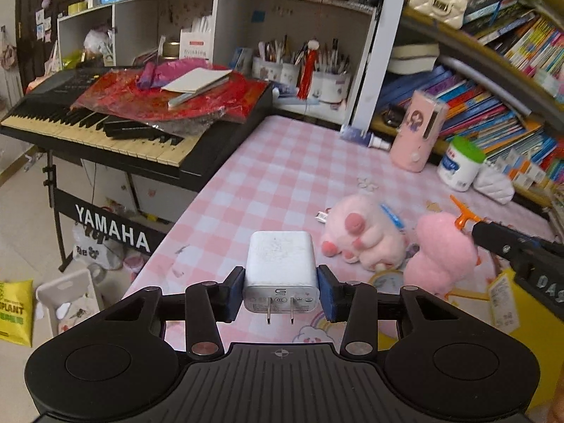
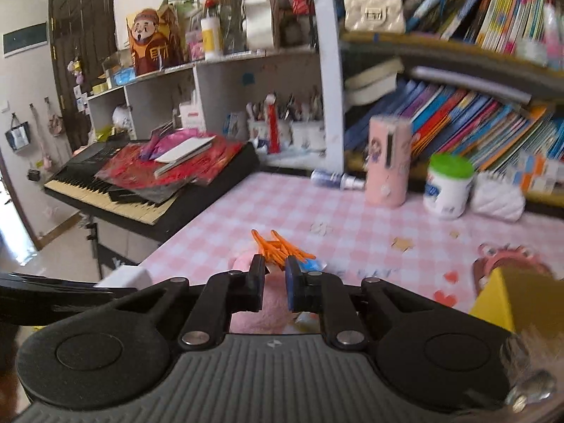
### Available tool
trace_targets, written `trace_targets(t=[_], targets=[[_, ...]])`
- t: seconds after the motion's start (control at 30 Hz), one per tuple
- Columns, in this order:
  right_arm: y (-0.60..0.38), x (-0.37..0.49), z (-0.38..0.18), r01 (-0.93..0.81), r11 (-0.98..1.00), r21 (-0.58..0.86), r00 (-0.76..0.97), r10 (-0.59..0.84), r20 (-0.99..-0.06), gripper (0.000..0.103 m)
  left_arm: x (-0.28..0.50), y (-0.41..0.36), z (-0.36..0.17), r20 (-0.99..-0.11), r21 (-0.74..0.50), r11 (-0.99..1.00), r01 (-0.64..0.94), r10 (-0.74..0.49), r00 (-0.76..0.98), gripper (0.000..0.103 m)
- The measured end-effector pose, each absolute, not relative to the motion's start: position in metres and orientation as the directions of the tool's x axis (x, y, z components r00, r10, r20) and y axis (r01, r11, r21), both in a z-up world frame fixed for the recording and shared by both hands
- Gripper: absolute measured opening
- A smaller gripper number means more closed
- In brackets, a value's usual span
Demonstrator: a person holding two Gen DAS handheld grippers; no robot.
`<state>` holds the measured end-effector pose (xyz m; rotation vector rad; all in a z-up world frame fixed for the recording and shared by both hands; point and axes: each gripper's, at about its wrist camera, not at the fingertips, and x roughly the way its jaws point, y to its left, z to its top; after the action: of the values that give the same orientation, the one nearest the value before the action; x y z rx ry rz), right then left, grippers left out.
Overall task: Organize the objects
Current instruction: 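Lift the charger and the orange clip with pink plush toward the yellow box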
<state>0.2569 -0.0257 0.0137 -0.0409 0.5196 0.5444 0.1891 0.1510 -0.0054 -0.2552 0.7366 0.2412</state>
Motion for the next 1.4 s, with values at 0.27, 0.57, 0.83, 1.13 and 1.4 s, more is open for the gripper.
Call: trace_targets(t=[0.27, 0.57, 0.83, 1.13, 1.4], targets=[[-0.034, 0.231, 0.013, -0.452, 0.890, 0.053, 0.746, 0.410, -0.525, 0.012, 0.162, 0.141, 0.003, -0.666, -0.182, 0.953, -0.242, 0.061, 0.743, 0.041], [-0.042, 0.185, 0.008, -0.402, 0.916, 0.018, 0.751, 0.341, -0.565, 0.012, 0.127, 0.127, 0.000, -0.669, -0.194, 0.968, -0.161, -0.011, 0.743, 0.041], [-0.051, 0.135, 0.000, -0.367, 0.930, 0.007, 0.739, 0.297, -0.604, 0.012, 0.085, 0.119, -0.005, -0.689, -0.206, 0.973, -0.102, -0.070, 0.721, 0.041], [-0.058, 0.078, -0.014, -0.322, 0.946, 0.024, 0.710, 0.258, -0.655, 0.012, 0.047, 0.109, -0.010, -0.710, -0.202, 0.979, -0.033, -0.123, 0.694, 0.041], [-0.068, 0.036, -0.027, -0.270, 0.962, 0.038, 0.689, 0.221, -0.690, 0.012, 0.026, 0.089, -0.020, -0.734, -0.203, 0.977, 0.067, -0.197, 0.650, 0.041]])
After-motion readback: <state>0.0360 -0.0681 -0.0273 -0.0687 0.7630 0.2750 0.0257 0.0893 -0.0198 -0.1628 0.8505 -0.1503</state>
